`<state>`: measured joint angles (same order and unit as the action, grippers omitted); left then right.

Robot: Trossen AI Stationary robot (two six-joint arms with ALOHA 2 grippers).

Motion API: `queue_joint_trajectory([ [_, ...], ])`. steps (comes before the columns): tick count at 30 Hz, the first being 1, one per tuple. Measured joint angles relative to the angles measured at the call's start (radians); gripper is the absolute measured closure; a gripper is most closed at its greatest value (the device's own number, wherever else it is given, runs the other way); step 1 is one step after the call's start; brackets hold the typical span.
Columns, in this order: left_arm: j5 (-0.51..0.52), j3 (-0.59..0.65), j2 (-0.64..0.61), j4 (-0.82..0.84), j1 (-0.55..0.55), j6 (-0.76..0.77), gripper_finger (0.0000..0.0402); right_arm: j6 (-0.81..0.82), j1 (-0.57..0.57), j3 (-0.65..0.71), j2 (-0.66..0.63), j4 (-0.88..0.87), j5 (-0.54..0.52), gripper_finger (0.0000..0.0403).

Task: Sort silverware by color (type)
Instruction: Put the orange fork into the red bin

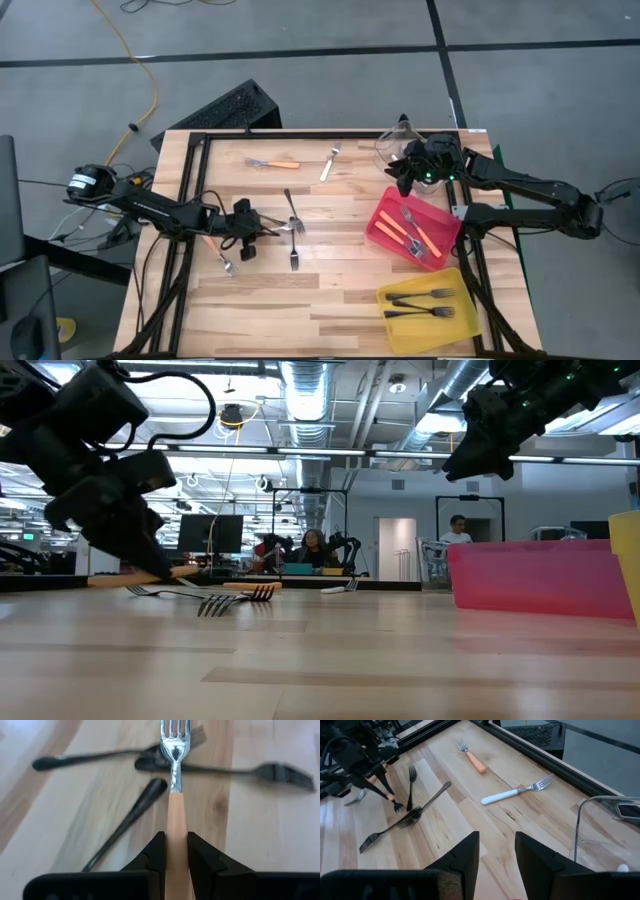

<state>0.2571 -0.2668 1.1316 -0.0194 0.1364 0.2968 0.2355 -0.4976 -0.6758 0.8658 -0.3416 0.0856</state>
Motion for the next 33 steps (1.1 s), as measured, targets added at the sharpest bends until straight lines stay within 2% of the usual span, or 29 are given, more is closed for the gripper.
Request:
queue_joint_trajectory([
  [6,0.002,0.0,0.0,-0.071,0.004,0.015,0.0365,0.037,0.0,0.0,0.0,0.022,0.002,0.0253],
  [10,0.047,-0.001,-0.001,-0.158,0.038,0.027,0.0365,0.093,0.005,0.0,0.0,0.071,0.007,0.0253],
  [13,0.149,-0.003,-0.002,-0.241,0.068,0.021,0.0365,0.098,0.023,0.0,0.0,0.11,0.007,0.0253],
  [20,0.511,-0.003,-0.002,-0.425,0.117,-0.044,0.0355,0.106,0.094,0.0,0.022,0.202,-0.022,0.0253],
  [22,0.556,-0.003,-0.002,-0.496,0.119,-0.099,0.0355,0.108,0.122,0.0,0.041,0.246,-0.055,0.0253],
  [27,0.585,-0.004,-0.002,-0.626,0.118,-0.211,0.0364,0.108,0.197,0.0,0.142,0.4,-0.146,0.0253],
  [30,0.667,-0.004,-0.002,-0.666,0.118,-0.265,0.0363,0.101,0.239,0.0,0.235,0.533,-0.204,0.0253],
  [33,0.743,-0.004,-0.002,-0.699,0.117,-0.321,0.0358,0.052,0.296,0.0,0.345,0.71,-0.311,0.0253],
])
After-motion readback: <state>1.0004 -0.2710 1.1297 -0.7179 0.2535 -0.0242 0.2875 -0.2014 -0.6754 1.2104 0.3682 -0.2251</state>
